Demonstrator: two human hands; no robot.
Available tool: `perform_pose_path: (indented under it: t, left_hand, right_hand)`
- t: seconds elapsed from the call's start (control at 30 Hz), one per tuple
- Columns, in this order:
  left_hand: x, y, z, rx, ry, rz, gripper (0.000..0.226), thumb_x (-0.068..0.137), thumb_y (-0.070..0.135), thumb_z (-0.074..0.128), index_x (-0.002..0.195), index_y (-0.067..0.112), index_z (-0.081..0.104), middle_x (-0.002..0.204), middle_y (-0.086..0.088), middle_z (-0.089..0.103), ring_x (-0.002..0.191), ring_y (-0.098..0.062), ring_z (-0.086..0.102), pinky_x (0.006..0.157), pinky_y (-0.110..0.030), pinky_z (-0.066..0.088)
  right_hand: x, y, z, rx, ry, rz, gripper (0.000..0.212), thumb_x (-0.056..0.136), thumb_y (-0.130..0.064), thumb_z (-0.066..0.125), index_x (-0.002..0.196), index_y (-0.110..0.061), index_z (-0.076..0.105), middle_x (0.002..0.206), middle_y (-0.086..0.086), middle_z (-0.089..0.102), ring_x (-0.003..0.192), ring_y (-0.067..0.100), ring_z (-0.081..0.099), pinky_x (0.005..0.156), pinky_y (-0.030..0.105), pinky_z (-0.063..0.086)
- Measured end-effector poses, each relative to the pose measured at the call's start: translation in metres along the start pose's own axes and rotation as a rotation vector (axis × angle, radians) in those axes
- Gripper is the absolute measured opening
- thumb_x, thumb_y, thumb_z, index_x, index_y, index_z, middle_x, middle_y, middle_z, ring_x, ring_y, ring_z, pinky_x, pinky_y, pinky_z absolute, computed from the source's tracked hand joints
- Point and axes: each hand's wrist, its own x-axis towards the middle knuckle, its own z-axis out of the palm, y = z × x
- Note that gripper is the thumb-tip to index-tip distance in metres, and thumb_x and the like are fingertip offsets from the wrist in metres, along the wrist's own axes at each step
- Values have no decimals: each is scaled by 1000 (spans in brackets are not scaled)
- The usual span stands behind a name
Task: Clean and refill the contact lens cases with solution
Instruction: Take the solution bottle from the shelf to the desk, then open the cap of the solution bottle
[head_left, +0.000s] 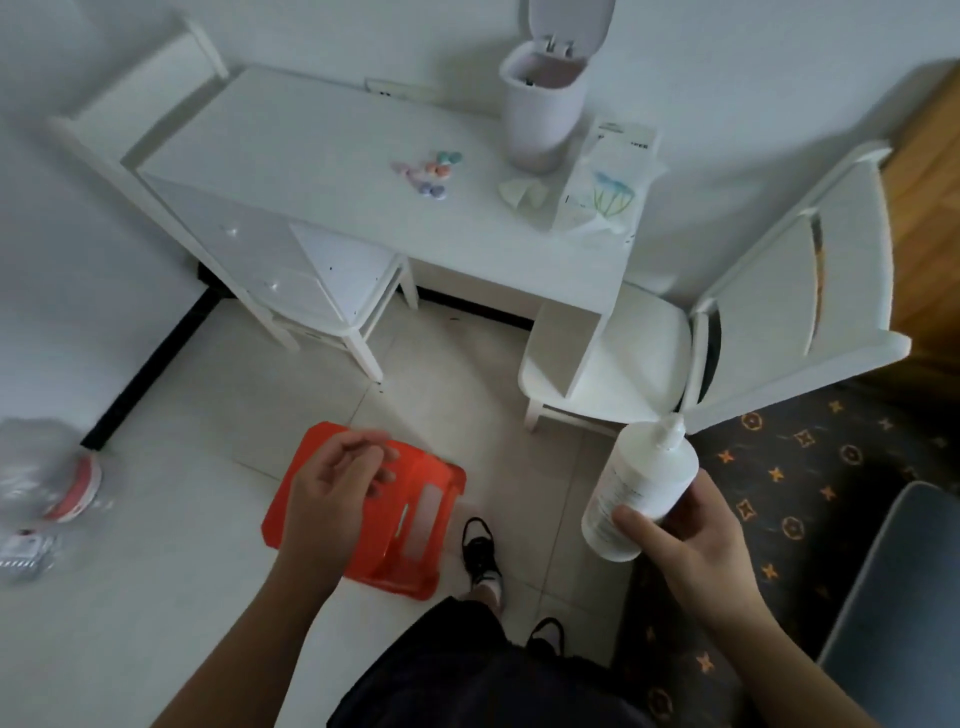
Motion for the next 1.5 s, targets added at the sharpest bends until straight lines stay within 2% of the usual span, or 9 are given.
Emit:
perform_pose_path:
  t: [0.23, 0.37, 0.6, 0.73, 0.83, 1.0, 1.1, 1.23, 1.5]
  left_hand:
    - [97, 35, 15, -19, -54, 24, 21, 100, 6, 55, 99, 19, 72, 94, -5, 74, 78, -18, 67, 73, -39, 55]
    - [142, 61, 21, -45, -42, 61, 20, 99, -1, 53, 100, 9, 71, 89, -7, 73, 73, -17, 65, 69, -37, 51]
    - [209, 70, 52, -59, 22, 35, 22, 99, -2, 53, 99, 10, 71, 88, -6, 72, 73, -18, 64, 68, -36, 50]
    - [248, 77, 74, -37, 67, 62, 22, 99, -3, 53, 99, 10, 71, 87, -6, 73, 72, -18, 65, 68, -37, 51]
    - [278, 86, 87, -56, 115, 78, 23, 99, -3, 54, 100, 11, 72, 88, -7, 73, 73, -19, 65, 67, -36, 50]
    - [311, 100, 95, -55, 132, 90, 28, 99, -1, 55, 99, 20, 74, 90, -6, 75, 73, -18, 66, 63, -24, 54]
    - [332, 108, 93, -24, 135, 84, 28, 99, -2, 55, 99, 19, 74, 89, -4, 75, 72, -15, 66, 62, -21, 54]
    - [375, 115, 88, 34, 86, 70, 26, 99, 2, 55, 100, 20, 73, 91, -2, 75, 74, -14, 68, 63, -22, 54]
    - [494, 120, 64, 125, -128, 97, 26, 97, 4, 59, 98, 26, 72, 90, 2, 76, 74, -12, 69, 66, -25, 53]
  right_hand:
    - [89, -35, 13, -19, 72, -47, 56, 63, -42, 86, 113, -47, 63, 112, -12, 72, 103, 8, 70, 90, 44, 58]
    - [128, -53, 20, 5, 83, -57, 62, 63, -47, 91, 118, -42, 62, 114, -8, 72, 104, 12, 71, 90, 48, 58]
    - [207, -70, 19, -28, 21, -49, 64, 62, -48, 88, 120, -46, 60, 115, -11, 71, 105, 7, 69, 81, 31, 59]
    - [266, -83, 16, -40, -6, -62, 60, 61, -44, 88, 113, -51, 61, 112, -16, 72, 102, 1, 68, 84, 31, 55]
    - [309, -97, 16, -46, -54, -82, 64, 57, -48, 86, 115, -50, 61, 113, -17, 72, 103, 2, 68, 86, 33, 54]
    - [362, -119, 26, -83, -131, -129, 62, 62, -35, 90, 112, -55, 60, 112, -20, 71, 103, -1, 67, 88, 31, 52]
    - [383, -130, 37, -64, -152, -135, 66, 56, -44, 92, 113, -56, 60, 114, -20, 71, 106, -1, 66, 89, 29, 50]
    - [408, -142, 55, -85, -114, -141, 66, 54, -57, 82, 114, -62, 55, 118, -26, 67, 108, -4, 62, 87, 18, 45]
    - [460, -158, 119, -152, 41, -102, 66, 60, -57, 82, 119, -60, 53, 115, -28, 66, 106, -7, 62, 81, 14, 48]
